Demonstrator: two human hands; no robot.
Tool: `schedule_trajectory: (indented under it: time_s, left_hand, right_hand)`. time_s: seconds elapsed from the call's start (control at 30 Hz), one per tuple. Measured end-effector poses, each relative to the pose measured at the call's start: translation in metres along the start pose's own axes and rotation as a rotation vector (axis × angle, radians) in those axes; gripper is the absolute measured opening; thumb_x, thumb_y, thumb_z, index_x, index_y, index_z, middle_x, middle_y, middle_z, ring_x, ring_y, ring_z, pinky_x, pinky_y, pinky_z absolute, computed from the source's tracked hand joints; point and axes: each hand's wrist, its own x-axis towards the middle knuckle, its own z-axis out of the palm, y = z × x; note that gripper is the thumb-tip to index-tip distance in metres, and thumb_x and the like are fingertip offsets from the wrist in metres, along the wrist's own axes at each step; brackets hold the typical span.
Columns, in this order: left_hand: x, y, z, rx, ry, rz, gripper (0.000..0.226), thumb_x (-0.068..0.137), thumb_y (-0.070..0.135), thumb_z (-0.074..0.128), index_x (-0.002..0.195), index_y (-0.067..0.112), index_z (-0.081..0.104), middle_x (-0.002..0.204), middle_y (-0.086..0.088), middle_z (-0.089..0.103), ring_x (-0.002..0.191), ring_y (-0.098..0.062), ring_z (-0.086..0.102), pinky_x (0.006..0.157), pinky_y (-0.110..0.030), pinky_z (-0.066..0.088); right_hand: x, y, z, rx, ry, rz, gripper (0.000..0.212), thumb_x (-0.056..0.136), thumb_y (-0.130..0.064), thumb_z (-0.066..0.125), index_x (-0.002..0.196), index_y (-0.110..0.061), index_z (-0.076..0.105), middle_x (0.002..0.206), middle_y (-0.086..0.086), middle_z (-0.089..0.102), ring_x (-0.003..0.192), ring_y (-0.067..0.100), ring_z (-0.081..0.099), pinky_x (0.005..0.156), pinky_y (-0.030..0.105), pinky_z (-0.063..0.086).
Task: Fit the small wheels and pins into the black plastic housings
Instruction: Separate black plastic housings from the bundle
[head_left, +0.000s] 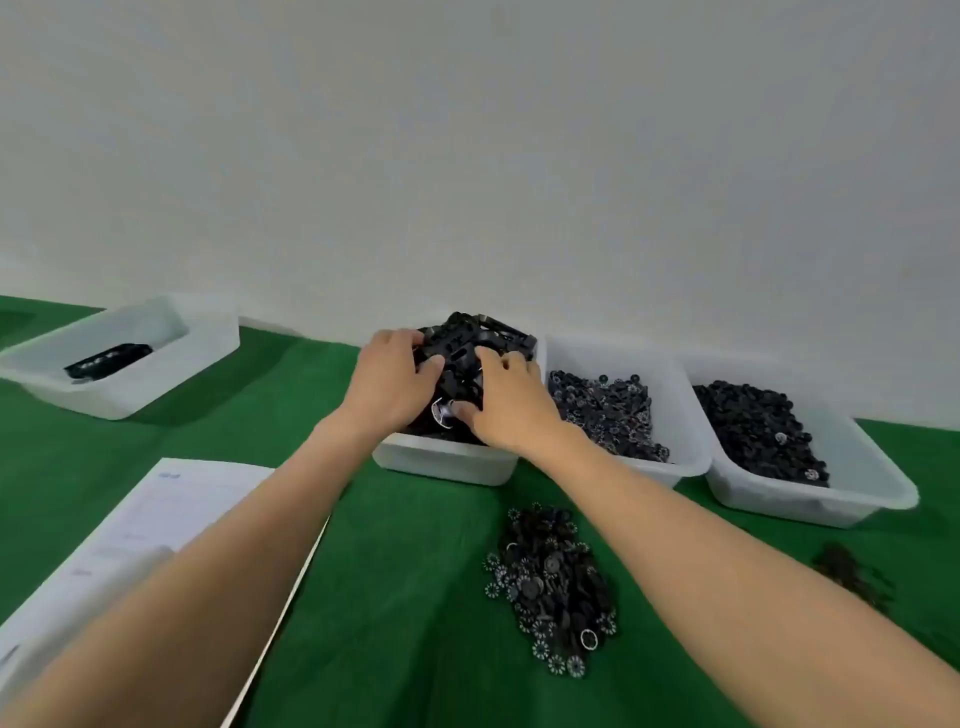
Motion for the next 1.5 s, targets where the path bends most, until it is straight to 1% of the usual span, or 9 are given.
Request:
schedule_trajectory:
  time_s: [0.13,0.27,0.47,0.7,0.93,1.17,1.27,1.37,1.5]
  left_hand:
    - [0.038,-0.019,0.017,0.202,-0.227,-0.122,0.062,0.091,0.053,0.033,0.135,0.009,0.037,0.133,-0.019,0.046,0.124,-0.037,0.038,0.102,-0.047,0.033]
    - [0.045,-0.031,0.03,0.212,-0.185,-0.011,0.067,0.09,0.059,0.024,0.139,0.015,0.035,0.121,-0.017,0.059,0.123,-0.033,0.043,0.106,-0.042,0.025]
    - [0.029,-0.032,0.038,0.021,-0.11,0.002,0.054,0.087,0.056,0.039,0.134,0.031,0.041,0.116,-0.016,0.055,0.117,-0.034,0.041,0.102,-0.042,0.031]
    - [0.022,-0.011,0.04,-0.454,0.103,-0.179,0.044,0.085,0.043,0.055,0.121,0.018,0.057,0.109,0.001,0.065,0.099,-0.012,0.058,0.085,-0.027,0.046]
    - [0.017,0.014,0.022,-0.629,0.114,-0.162,0.044,0.085,0.034,0.058,0.127,0.021,0.051,0.121,0.005,0.059,0.11,-0.008,0.054,0.098,-0.034,0.044]
    - [-0.056,0.038,-0.03,-0.532,0.18,0.0,0.025,0.079,0.04,0.055,0.104,0.046,0.057,0.088,0.025,0.066,0.083,0.008,0.06,0.073,-0.018,0.049]
    - [-0.128,0.024,-0.029,-0.478,0.19,-0.023,0.025,0.077,0.041,0.057,0.095,0.059,0.053,0.087,0.032,0.062,0.079,0.009,0.058,0.061,-0.008,0.044]
    - [-0.188,-0.002,-0.009,-0.491,0.151,-0.193,0.037,0.08,0.031,0.065,0.088,0.064,0.052,0.087,0.028,0.064,0.086,0.004,0.059,0.067,-0.015,0.044]
    - [-0.223,-0.022,0.006,-0.424,0.075,-0.297,0.032,0.079,0.031,0.065,0.092,0.057,0.051,0.083,0.026,0.062,0.085,0.008,0.057,0.066,-0.012,0.039]
  right_hand:
    - [0.017,0.008,0.012,-0.101,-0.121,0.029,0.092,0.083,-0.056,0.054,0.147,-0.023,-0.004,0.145,0.023,0.024,0.131,0.04,0.025,0.102,0.047,0.032]
    - [0.03,0.009,0.021,-0.093,-0.07,-0.006,0.104,0.075,-0.063,0.059,0.146,-0.027,-0.009,0.138,0.022,0.035,0.127,0.039,0.033,0.096,0.045,0.037]
    - [0.034,0.017,0.026,0.102,0.068,-0.048,0.089,0.075,-0.05,0.064,0.142,-0.04,0.008,0.127,0.011,0.046,0.113,0.031,0.048,0.084,0.039,0.044]
    - [0.037,0.001,0.028,0.487,0.182,-0.071,0.07,0.07,-0.037,0.071,0.13,-0.046,0.037,0.128,-0.002,0.043,0.112,0.015,0.047,0.09,0.028,0.037]
    - [0.036,-0.013,0.019,0.686,0.363,-0.169,0.066,0.072,-0.002,0.07,0.13,-0.027,0.049,0.116,0.001,0.038,0.095,-0.024,0.036,0.078,-0.006,0.03]
    - [-0.045,-0.054,-0.004,0.786,0.515,-0.238,0.061,0.07,0.002,0.069,0.124,-0.021,0.053,0.118,0.005,0.038,0.102,0.001,0.046,0.089,0.001,0.034]
    - [-0.113,-0.063,0.027,0.844,0.411,-0.231,0.068,0.066,0.006,0.067,0.121,-0.031,0.052,0.122,-0.001,0.036,0.108,-0.008,0.044,0.092,0.005,0.036]
    - [-0.164,-0.066,0.062,0.876,0.199,-0.122,0.078,0.067,0.007,0.065,0.113,-0.052,0.043,0.125,-0.009,0.028,0.109,-0.011,0.042,0.089,0.004,0.038]
    - [-0.19,-0.068,0.086,0.821,0.071,-0.045,0.076,0.07,0.005,0.06,0.113,-0.051,0.036,0.127,-0.01,0.023,0.111,-0.001,0.045,0.094,0.014,0.042]
